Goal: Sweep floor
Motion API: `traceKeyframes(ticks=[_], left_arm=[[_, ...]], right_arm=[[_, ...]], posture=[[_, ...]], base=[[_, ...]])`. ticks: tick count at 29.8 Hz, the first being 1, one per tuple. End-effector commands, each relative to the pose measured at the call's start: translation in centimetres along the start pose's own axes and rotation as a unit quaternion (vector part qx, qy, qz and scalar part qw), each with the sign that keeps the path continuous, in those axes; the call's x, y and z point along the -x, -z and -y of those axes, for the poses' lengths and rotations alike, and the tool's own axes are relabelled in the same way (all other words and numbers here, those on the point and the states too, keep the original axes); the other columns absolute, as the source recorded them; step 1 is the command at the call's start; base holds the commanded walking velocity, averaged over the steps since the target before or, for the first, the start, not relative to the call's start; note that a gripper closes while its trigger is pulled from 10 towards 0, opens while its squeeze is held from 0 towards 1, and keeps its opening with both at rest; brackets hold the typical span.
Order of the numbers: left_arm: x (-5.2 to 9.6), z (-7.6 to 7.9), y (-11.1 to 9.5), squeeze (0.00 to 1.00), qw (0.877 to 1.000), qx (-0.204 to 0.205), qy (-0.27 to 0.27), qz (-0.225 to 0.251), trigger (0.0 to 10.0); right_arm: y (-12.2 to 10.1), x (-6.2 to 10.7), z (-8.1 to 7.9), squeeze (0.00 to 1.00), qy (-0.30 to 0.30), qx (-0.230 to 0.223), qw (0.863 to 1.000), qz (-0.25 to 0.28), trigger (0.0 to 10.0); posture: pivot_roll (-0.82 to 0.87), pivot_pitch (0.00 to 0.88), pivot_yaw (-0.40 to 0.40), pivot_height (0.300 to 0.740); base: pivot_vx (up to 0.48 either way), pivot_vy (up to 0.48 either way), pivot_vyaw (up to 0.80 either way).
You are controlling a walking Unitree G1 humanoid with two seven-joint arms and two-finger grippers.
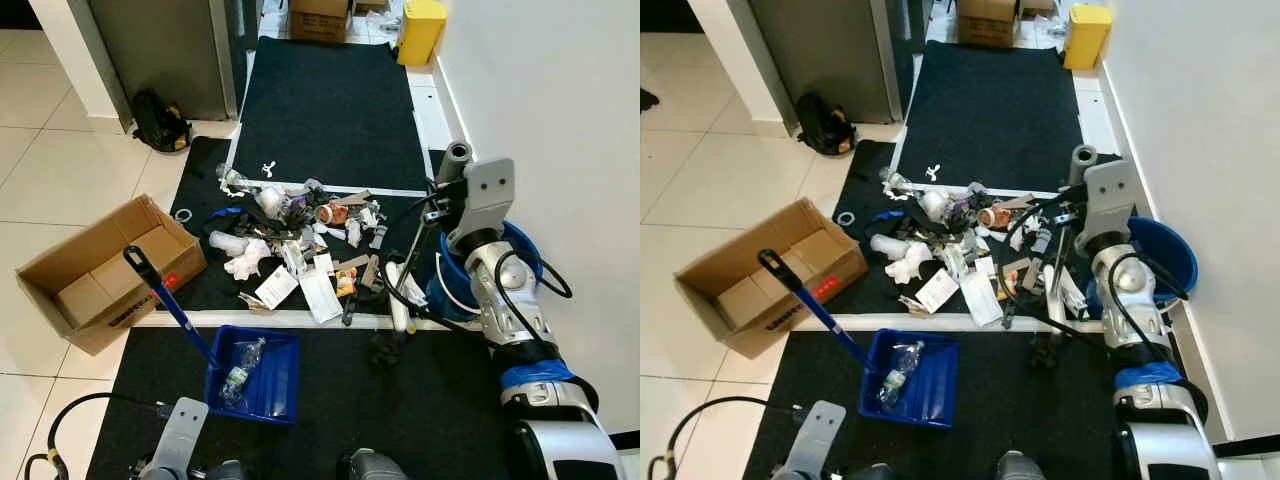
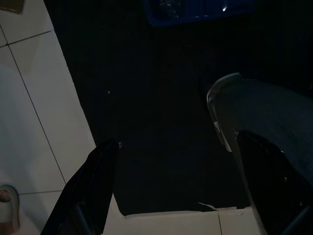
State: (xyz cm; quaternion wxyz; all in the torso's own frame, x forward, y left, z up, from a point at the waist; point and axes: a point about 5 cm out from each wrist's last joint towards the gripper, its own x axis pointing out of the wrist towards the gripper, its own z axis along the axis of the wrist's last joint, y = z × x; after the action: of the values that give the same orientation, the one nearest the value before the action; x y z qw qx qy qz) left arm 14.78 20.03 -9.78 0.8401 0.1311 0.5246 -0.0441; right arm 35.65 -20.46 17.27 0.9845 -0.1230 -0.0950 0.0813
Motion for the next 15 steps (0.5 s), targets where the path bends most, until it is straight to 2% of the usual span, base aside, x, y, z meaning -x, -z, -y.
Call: traceKeyframes(ticks=[1,4,7,11,15], left_arm=[[0.4,1.6,3.1,0.00,0.998,-0.002,0.025,-0.056,10.0],[0.4,1.5,3.2,0.00,0.998,-0.001,0.024,-0.056,10.0],[0.4,1.4,3.2,0.00,0.998,0.000,0.023,-0.055,10.0],[0.4,1.4,3.2,0.00,0.998,-0.001,0.023,-0.055,10.0],[0.4,1.3,3.2,0.00,0.998,-0.003,0.023,-0.056,10.0]], right_arm=[[-0.5,-0.1,0.5,0.00,0.002,0.028,1.000,0.008,0.0],[0.2,0.2,0.7,0.00,0.003,0.040,0.999,-0.005,0.0],[1.1,0.8,0.9,0.00,0.011,0.073,0.997,-0.016,0.0],[1.3,1.0,1.0,0.00,0.015,0.090,0.996,-0.017,0.0],[2.8,1.8,0.6,0.00,-0.009,0.131,0.990,-0.046,0.0]], posture=[[0.08,0.161,-0.032,0.740],[0.08,0.162,-0.032,0.740],[0.07,0.164,-0.027,0.740],[0.07,0.164,-0.027,0.740],[0.07,0.166,-0.025,0.740]], base=[[0.000,0.000,0.00],[0.000,0.000,0.00],[0.000,0.000,0.00],[0.000,0.000,0.00],[0.000,0.000,0.00]])
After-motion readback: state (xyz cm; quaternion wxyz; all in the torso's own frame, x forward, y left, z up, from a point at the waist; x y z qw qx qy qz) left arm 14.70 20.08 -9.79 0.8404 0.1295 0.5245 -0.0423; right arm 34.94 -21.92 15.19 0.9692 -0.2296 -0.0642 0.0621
